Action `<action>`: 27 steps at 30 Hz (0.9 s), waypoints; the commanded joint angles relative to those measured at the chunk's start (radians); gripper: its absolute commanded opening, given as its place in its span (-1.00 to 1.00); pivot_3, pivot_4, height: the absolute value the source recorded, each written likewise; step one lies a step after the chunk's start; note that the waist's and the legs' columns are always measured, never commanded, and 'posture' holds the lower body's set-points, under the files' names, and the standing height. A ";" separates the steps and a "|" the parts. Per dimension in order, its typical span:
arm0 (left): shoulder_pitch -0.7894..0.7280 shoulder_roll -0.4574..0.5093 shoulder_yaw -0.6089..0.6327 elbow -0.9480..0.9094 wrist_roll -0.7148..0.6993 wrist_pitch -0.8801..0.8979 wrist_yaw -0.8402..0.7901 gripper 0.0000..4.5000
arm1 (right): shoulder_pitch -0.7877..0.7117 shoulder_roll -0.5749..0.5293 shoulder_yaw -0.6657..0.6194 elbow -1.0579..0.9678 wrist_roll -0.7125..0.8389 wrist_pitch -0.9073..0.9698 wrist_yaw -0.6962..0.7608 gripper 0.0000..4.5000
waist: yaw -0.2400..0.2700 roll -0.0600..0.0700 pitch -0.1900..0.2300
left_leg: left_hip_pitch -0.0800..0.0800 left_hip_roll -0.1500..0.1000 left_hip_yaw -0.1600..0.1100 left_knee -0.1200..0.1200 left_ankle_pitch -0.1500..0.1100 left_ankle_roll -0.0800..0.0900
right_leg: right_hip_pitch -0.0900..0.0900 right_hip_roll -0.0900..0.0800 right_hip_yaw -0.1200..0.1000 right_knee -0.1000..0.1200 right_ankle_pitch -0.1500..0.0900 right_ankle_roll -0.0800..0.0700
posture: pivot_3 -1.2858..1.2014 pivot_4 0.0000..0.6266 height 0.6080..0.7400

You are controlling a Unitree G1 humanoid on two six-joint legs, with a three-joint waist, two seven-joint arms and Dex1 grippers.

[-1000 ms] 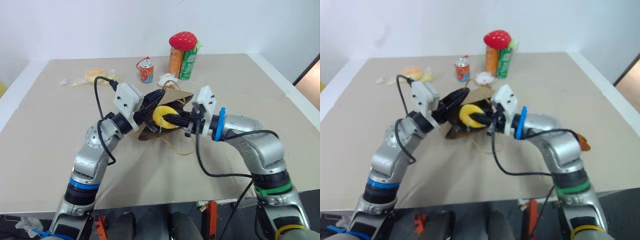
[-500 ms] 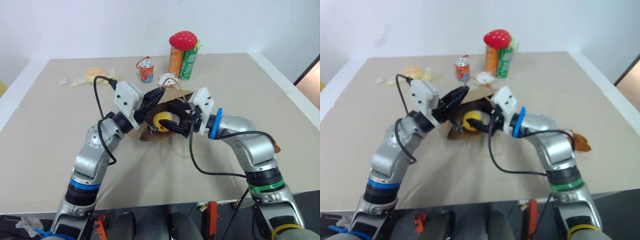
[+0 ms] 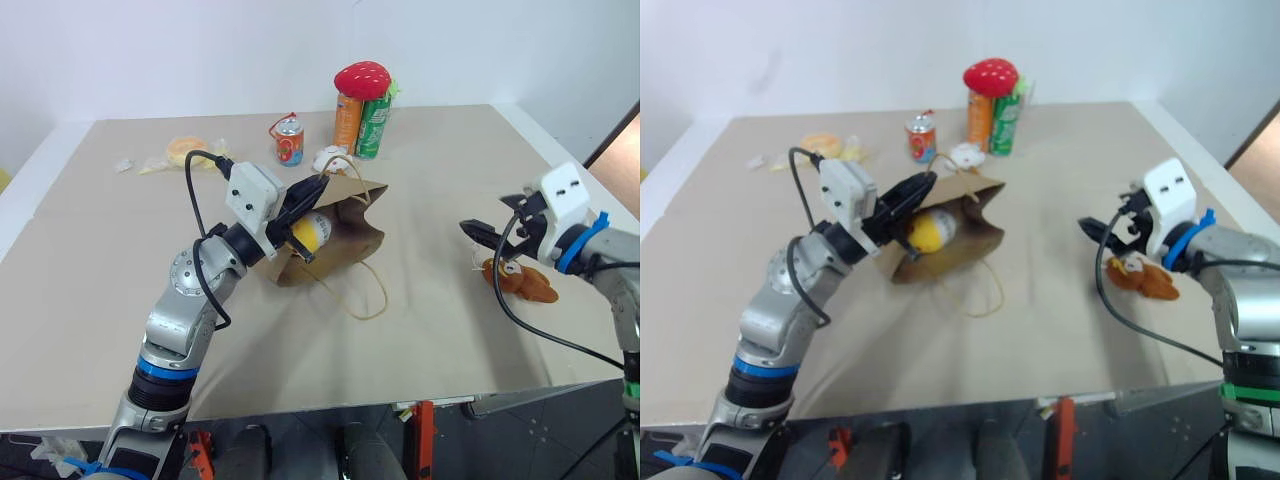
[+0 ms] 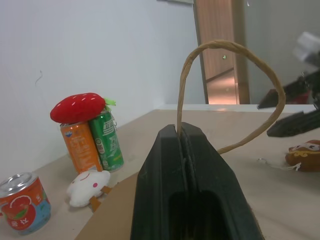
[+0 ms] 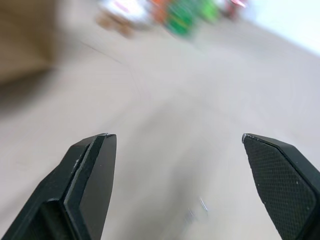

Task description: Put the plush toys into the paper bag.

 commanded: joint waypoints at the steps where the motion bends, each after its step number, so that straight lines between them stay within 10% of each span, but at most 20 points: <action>1: -0.019 -0.001 0.009 -0.018 -0.007 -0.020 -0.008 -1.00 | 0.068 -0.007 -0.031 -0.011 -0.071 -0.033 -0.069 0.93 | 0.001 0.000 0.000 | 0.000 0.000 0.000 0.000 0.000 0.000 | 0.000 0.000 0.000 0.000 0.000 0.000 | 0.03 -0.52 1.00; 8: -0.015 0.002 0.005 -0.018 -0.003 -0.020 -0.015 -1.00 | 0.201 -0.017 0.006 -0.013 -0.124 0.035 -0.086 0.83 | 0.002 0.000 0.000 | 0.000 -0.001 0.001 0.002 0.000 0.000 | 0.001 0.000 0.002 0.000 0.000 0.001 | 0.03 -0.52 1.00; 18: -0.019 -0.002 0.010 -0.007 0.001 -0.024 -0.019 -1.00 | 0.191 -0.012 0.018 -0.008 -0.146 -0.006 -0.077 -0.81 | 0.000 -0.001 0.000 | 0.000 -0.001 0.002 0.005 0.000 0.000 | 0.002 0.000 0.004 0.000 0.001 0.002 | 0.03 -0.52 1.00; 27: -0.027 -0.014 0.023 0.015 -0.002 -0.034 -0.009 -1.00 | 0.008 0.037 0.008 -0.393 0.327 0.161 0.208 -0.84 | -0.006 -0.001 0.001 | 0.000 0.001 0.000 0.004 0.000 0.000 | 0.001 0.003 0.004 0.000 0.001 0.003 | 0.03 -0.52 1.00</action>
